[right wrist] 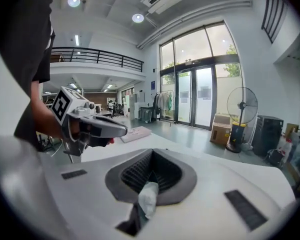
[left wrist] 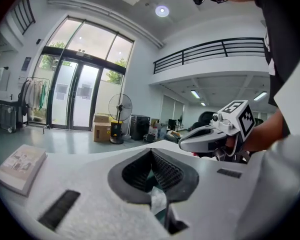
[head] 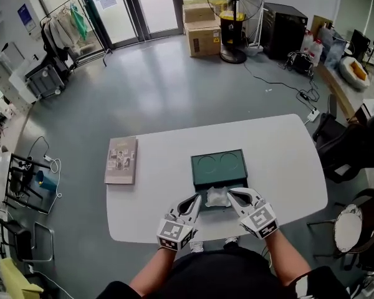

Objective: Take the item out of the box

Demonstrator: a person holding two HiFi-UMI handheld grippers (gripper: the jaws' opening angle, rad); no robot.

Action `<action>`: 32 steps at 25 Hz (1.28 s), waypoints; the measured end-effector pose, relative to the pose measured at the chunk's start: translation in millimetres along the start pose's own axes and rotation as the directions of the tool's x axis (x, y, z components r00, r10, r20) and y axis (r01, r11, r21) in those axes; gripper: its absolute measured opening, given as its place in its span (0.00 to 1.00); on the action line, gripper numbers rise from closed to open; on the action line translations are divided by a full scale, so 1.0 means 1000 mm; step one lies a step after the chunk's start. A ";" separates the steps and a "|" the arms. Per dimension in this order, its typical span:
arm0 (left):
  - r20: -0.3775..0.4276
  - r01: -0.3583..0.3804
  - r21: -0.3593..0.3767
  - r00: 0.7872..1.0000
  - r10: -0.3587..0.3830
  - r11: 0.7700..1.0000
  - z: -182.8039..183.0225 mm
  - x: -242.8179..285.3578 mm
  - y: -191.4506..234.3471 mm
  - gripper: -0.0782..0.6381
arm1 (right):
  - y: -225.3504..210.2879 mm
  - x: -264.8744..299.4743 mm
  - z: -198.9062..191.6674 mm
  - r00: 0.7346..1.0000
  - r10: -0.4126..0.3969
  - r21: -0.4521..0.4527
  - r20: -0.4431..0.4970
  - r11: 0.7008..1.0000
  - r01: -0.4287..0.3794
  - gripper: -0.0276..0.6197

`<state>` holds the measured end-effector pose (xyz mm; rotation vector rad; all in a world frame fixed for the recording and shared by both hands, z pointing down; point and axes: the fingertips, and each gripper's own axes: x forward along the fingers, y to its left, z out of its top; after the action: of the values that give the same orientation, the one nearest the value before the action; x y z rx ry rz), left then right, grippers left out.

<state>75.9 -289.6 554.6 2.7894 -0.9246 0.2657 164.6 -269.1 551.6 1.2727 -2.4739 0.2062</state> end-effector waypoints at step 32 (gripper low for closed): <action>-0.074 -0.279 -0.093 0.959 0.273 0.956 -0.030 -0.035 0.063 0.12 | 0.028 0.115 -0.164 0.719 0.279 -0.169 -0.637 0.859 -0.483 0.37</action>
<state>6.9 -311.5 583.6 2.5403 -1.2754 0.3297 120.1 -292.9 747.3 0.4282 -2.0593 0.2419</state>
